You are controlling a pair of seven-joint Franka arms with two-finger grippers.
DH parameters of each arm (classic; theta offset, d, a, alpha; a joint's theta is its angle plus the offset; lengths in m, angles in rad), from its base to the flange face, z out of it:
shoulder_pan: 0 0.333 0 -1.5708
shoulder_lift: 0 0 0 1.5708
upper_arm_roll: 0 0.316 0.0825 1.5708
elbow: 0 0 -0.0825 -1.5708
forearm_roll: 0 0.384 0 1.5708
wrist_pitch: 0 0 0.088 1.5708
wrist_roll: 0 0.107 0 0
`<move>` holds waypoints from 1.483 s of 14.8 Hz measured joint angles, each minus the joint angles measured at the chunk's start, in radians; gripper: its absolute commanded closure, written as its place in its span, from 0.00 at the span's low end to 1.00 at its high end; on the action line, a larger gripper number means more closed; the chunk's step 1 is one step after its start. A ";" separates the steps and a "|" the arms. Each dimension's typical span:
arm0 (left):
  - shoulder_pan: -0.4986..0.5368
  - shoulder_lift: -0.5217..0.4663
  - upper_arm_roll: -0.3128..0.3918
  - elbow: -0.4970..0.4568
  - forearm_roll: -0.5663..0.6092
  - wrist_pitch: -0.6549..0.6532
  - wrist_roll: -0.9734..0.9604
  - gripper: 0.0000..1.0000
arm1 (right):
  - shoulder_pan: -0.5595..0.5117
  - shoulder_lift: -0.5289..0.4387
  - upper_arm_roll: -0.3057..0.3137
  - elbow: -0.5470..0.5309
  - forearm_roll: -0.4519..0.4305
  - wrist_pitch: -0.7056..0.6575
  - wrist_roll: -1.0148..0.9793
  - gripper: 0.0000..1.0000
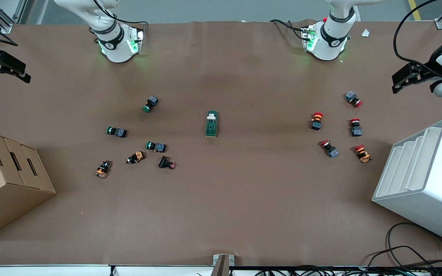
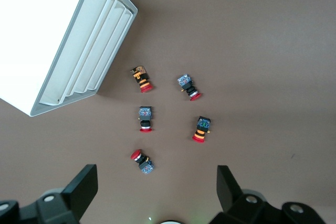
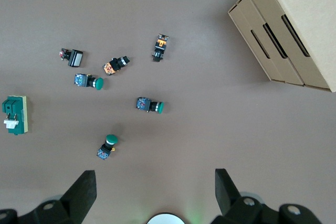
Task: Close load switch with both arms
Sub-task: 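Move the left gripper over the green load switch and lower it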
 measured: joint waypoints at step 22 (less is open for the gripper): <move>-0.719 0.443 -0.137 0.029 0.288 0.434 -1.085 0.00 | 0.004 0.000 0.005 -0.008 -0.016 -0.016 0.000 0.00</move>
